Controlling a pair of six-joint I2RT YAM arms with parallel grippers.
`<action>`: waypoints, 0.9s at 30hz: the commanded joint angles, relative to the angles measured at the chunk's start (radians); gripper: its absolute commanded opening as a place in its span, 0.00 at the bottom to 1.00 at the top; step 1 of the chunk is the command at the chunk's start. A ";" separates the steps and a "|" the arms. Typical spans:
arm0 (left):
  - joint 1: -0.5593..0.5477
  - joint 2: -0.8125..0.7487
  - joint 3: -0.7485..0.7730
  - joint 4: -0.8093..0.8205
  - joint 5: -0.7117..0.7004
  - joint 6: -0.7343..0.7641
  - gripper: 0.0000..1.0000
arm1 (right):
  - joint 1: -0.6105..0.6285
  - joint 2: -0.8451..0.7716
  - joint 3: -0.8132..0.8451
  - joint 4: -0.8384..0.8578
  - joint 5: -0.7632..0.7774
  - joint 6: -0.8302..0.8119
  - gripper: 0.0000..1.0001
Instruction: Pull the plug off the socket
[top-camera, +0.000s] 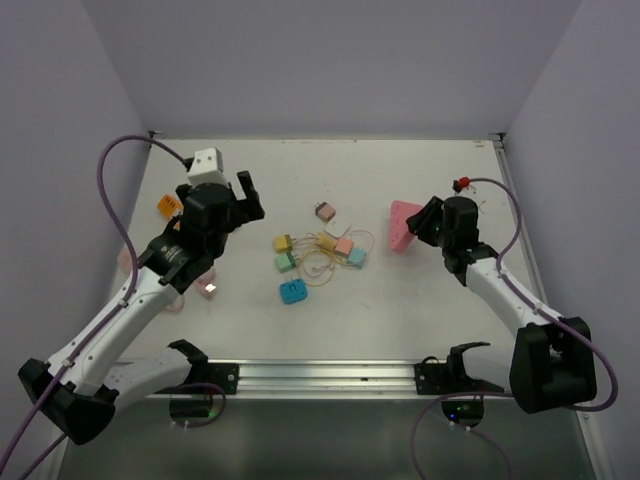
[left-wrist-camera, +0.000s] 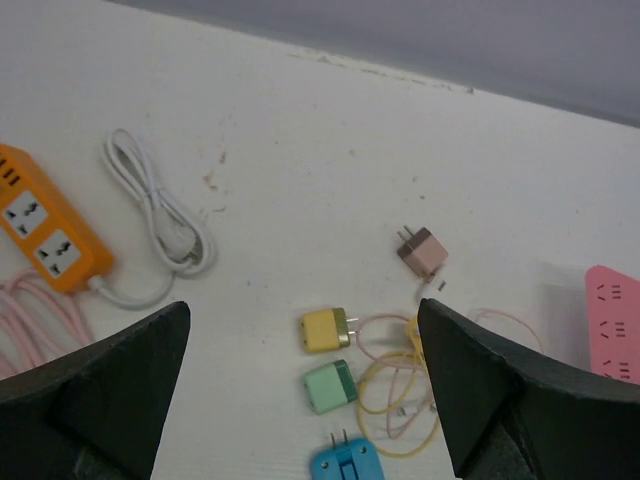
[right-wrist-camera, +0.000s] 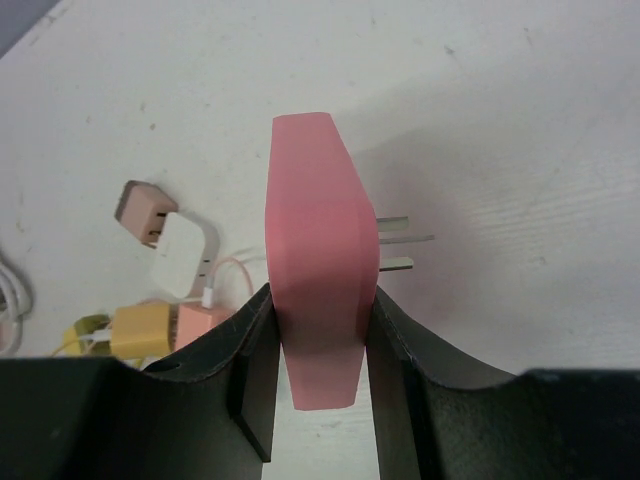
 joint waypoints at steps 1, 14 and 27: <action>0.008 -0.121 -0.071 0.011 -0.208 0.129 0.99 | 0.036 0.043 0.139 0.058 -0.086 -0.010 0.00; 0.009 -0.382 -0.325 0.140 -0.353 0.174 1.00 | 0.389 0.555 0.647 0.147 -0.164 -0.010 0.00; 0.009 -0.379 -0.317 0.093 -0.348 0.118 1.00 | 0.548 1.105 1.216 0.149 -0.190 0.068 0.00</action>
